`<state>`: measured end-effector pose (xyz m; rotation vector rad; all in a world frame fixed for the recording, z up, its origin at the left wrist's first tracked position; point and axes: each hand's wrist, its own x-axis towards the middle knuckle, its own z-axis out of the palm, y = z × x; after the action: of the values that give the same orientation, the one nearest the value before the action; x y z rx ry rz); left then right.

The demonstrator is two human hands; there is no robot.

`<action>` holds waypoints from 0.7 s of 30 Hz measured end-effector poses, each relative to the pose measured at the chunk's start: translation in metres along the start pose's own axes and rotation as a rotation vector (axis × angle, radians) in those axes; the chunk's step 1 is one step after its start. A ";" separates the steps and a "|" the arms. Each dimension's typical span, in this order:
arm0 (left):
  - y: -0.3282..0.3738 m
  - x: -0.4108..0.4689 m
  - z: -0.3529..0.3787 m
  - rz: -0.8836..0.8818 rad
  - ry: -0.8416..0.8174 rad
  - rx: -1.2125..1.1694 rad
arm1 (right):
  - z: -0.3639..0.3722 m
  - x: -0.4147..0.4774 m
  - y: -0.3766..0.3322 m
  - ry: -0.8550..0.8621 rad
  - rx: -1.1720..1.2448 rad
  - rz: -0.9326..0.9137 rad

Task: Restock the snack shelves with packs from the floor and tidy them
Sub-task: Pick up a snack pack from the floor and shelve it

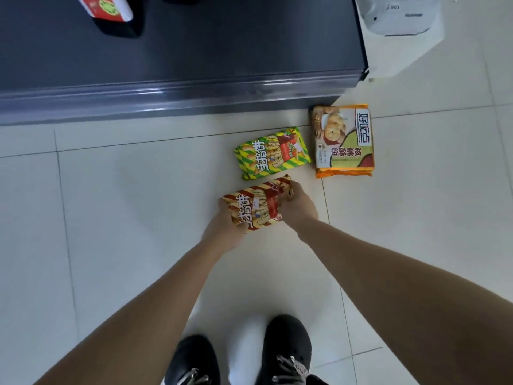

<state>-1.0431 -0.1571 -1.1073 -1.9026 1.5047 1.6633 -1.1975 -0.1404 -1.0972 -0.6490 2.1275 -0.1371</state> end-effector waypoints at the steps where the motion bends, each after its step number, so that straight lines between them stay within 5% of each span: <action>1: 0.002 -0.012 -0.005 0.000 0.011 -0.021 | -0.006 -0.013 -0.003 0.007 -0.001 -0.011; 9: 0.022 -0.151 -0.072 0.010 0.095 -0.145 | -0.062 -0.149 -0.055 0.025 0.000 -0.113; 21: 0.043 -0.398 -0.209 -0.041 0.399 -0.304 | -0.133 -0.380 -0.194 -0.003 -0.227 -0.519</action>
<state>-0.8857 -0.1080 -0.6867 -2.5323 1.3831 1.6413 -1.0441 -0.1360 -0.6773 -1.3269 1.9428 -0.1774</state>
